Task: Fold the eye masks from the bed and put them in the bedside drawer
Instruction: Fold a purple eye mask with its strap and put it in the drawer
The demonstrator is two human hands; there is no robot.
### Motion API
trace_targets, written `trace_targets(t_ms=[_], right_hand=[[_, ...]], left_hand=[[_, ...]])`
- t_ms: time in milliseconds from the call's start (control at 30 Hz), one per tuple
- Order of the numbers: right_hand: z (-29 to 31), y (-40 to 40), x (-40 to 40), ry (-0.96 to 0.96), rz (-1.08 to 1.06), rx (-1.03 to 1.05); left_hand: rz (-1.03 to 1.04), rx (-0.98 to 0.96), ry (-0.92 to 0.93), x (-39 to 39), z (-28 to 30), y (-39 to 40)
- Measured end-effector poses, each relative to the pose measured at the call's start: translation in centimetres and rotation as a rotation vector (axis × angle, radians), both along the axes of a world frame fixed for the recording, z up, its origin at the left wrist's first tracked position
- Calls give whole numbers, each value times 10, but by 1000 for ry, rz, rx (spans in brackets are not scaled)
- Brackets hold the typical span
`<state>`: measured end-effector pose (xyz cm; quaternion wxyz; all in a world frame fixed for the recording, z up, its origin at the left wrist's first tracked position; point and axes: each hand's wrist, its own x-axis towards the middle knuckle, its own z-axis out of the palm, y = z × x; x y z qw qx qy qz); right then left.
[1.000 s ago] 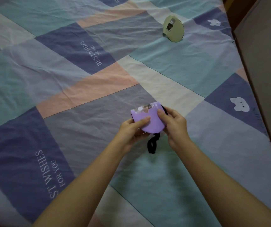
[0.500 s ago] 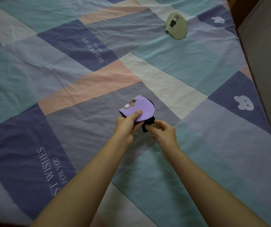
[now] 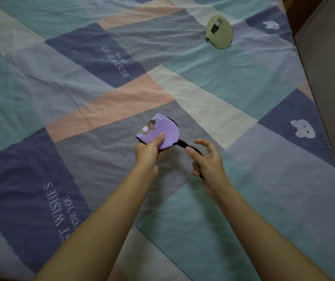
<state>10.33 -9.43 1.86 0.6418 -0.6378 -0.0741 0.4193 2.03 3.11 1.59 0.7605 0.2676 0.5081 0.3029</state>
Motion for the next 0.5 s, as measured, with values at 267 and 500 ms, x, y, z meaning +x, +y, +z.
trace_targets(t_ms=[267,500], right_hand=[[-1,-5,4,-251,140,-130],[15,-16,12,458,-205,317]], left_hand=[[-39,58,82,-2,-1,5],[51,57,173,-14,-14,11]])
